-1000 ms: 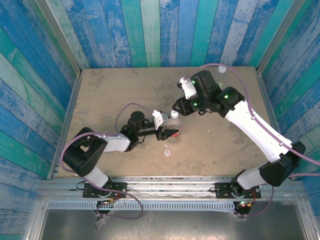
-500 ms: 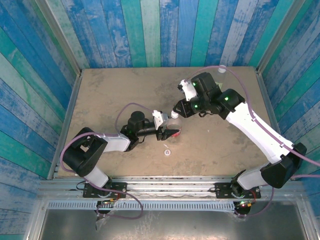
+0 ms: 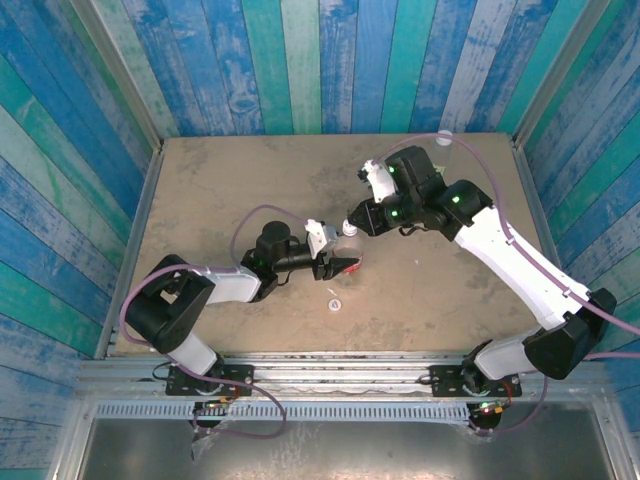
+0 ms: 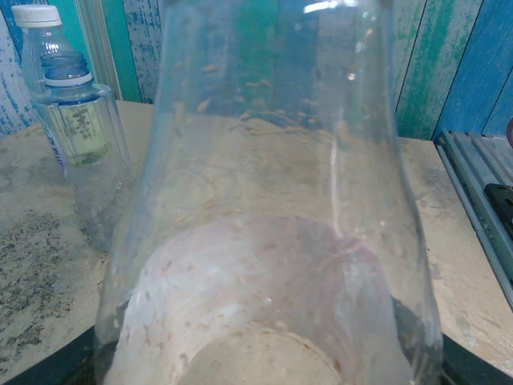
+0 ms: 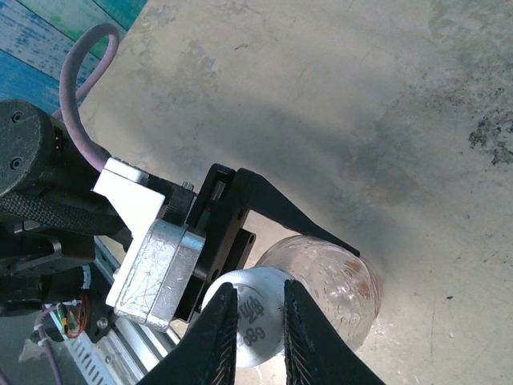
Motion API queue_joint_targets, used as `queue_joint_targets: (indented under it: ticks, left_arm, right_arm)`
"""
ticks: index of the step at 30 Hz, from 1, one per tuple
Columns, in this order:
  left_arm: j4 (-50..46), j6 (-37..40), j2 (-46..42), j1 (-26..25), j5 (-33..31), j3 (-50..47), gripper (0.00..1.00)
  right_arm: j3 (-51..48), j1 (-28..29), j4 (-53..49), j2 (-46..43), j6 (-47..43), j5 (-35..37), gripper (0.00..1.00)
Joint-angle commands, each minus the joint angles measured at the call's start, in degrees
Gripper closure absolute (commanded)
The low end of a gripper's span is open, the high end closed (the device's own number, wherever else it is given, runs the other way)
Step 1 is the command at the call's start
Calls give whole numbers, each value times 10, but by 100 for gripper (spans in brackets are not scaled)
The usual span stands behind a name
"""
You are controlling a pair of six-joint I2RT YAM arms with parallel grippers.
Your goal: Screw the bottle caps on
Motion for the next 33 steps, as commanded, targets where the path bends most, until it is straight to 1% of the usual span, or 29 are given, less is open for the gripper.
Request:
queue_joint_targets:
  ticks: [1, 6, 16, 21, 25, 33]
  left_arm:
    - [-38, 2, 15, 0, -22, 7, 36]
    - [-37, -2, 19, -1, -24, 9, 36]
    - [-36, -1, 22, -1, -20, 12, 36]
    - [-32, -2, 22, -1, -15, 10, 36]
    - [-28, -1, 21, -1, -15, 7, 36]
    - [-28, -1, 20, -1, -13, 6, 35]
  right_arm:
    - [-22, 2, -22, -10, 11, -17, 81]
    - [-43, 1, -15, -27, 28, -25, 82]
    - [-66, 1, -9, -60, 46, -13, 80]
    - [-57, 1, -7, -56, 48, 6, 79]
    - [-54, 2, 5, -51, 54, 4, 75]
    - [-45, 2, 23, -43, 58, 9, 74]
